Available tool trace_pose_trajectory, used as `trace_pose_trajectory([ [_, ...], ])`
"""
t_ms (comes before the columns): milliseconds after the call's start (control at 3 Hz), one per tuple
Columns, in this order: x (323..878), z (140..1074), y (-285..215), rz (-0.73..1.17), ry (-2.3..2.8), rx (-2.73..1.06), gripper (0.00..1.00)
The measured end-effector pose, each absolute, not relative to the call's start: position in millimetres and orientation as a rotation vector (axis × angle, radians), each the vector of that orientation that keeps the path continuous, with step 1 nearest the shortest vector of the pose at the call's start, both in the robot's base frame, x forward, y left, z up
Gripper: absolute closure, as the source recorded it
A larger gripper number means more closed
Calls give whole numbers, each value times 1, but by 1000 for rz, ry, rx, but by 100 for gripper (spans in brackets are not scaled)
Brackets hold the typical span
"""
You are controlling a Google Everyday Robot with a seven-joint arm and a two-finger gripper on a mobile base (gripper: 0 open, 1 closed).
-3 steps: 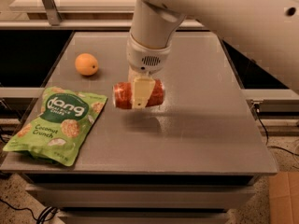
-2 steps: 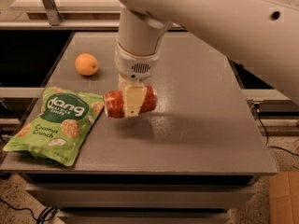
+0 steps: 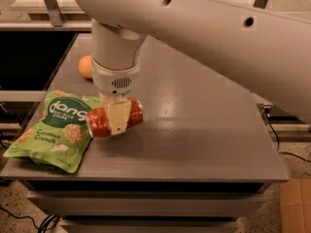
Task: Move coke can near green rice chip bag
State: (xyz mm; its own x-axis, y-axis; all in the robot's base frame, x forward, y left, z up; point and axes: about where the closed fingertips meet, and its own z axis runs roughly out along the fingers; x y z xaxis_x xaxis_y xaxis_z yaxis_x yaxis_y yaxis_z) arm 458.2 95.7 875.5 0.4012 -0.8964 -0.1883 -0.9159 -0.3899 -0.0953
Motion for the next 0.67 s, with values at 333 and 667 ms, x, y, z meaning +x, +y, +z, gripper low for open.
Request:
trace_pose_trajectory([
  [333,450,870,117,169,1536,-2525,100],
  [667,448,864,130,179,1464,-2569,100],
])
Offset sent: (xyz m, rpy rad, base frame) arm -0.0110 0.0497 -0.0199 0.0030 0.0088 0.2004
